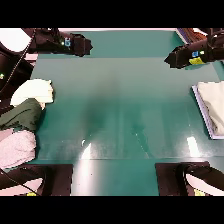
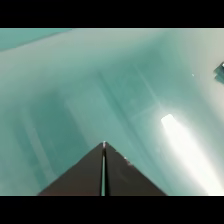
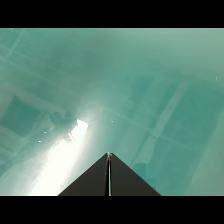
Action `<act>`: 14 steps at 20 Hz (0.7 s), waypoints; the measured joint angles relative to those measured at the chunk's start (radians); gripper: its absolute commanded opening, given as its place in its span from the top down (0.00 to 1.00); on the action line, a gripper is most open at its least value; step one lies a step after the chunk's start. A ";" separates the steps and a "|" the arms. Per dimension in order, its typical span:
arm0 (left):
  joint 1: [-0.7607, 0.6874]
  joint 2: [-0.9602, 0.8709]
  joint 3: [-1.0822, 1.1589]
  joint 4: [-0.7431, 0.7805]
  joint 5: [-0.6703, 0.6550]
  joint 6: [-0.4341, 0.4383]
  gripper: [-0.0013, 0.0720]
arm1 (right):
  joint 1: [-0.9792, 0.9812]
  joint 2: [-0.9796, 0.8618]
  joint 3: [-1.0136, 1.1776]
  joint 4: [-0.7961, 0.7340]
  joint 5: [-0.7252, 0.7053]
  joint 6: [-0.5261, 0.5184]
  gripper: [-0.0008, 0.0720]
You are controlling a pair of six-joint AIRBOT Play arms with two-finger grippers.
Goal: Fold the shirts.
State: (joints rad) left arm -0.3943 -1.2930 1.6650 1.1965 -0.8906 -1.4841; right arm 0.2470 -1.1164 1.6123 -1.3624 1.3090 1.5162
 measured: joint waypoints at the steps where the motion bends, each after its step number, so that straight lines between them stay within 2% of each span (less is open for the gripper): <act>1: 0.000 0.000 0.000 0.001 0.017 0.000 0.95 | 0.000 0.000 0.000 0.000 0.000 0.000 0.96; 4: 0.002 0.000 0.000 0.047 0.073 0.000 0.95 | 0.000 0.000 0.000 0.000 0.001 0.000 0.96; 5: 0.008 0.000 0.000 0.092 0.078 -0.005 0.85 | 0.000 0.000 0.000 0.000 0.002 0.000 0.96; 6: 0.024 0.000 0.000 0.158 0.076 -0.022 0.30 | 0.000 0.000 0.000 0.000 0.002 0.000 0.96; 7: 0.048 -0.003 0.000 0.229 0.063 -0.052 0.02 | 0.000 0.000 0.000 0.000 0.002 0.000 0.96; 10: 0.175 -0.029 -0.018 0.407 -0.017 -0.156 0.02 | 0.000 0.000 0.000 0.000 0.002 0.000 0.96; 14: 0.357 -0.085 -0.145 0.499 -0.067 -0.216 0.02 | 0.000 0.000 0.000 0.000 0.000 0.000 0.96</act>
State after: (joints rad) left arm -0.0372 -1.3777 1.5200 1.6951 -0.9573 -1.7000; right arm 0.2474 -1.1164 1.6119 -1.3621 1.3094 1.5162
